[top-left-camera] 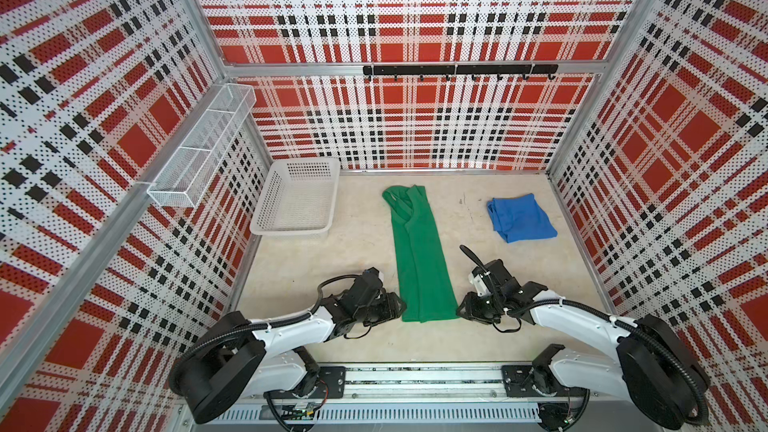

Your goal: Fold and stack the tank tops

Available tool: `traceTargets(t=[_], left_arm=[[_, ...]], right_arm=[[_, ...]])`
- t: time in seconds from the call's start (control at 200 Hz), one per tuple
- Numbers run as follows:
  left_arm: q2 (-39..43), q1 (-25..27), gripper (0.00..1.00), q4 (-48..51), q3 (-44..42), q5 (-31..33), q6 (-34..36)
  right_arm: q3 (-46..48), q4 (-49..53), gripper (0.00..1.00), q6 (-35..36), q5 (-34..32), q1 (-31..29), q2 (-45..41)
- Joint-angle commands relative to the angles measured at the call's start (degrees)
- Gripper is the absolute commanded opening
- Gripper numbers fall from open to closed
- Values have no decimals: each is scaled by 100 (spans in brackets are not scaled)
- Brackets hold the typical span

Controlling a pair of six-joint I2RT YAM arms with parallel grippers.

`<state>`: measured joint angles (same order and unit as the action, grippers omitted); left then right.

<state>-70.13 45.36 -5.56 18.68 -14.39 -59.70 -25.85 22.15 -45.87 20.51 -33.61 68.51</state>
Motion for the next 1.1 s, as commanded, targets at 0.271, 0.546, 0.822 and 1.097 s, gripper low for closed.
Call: traceTargets(t=[0.271, 0.546, 0.822, 1.097], left_arm=[[127, 245, 47, -287, -436, -371, -802], [-445, 236, 31, -637, -326, -415, -676], [-543, 240, 0, -429, -78, -416, -570], [9, 506, 0, -110, -144, -81, -840]], right_arm=[[330, -623, 35, -114, 117, 41, 74], [351, -740, 32, -147, 182, 38, 253], [132, -141, 1, 113, -56, 38, 77], [67, 316, 0, 135, -138, -163, -341]])
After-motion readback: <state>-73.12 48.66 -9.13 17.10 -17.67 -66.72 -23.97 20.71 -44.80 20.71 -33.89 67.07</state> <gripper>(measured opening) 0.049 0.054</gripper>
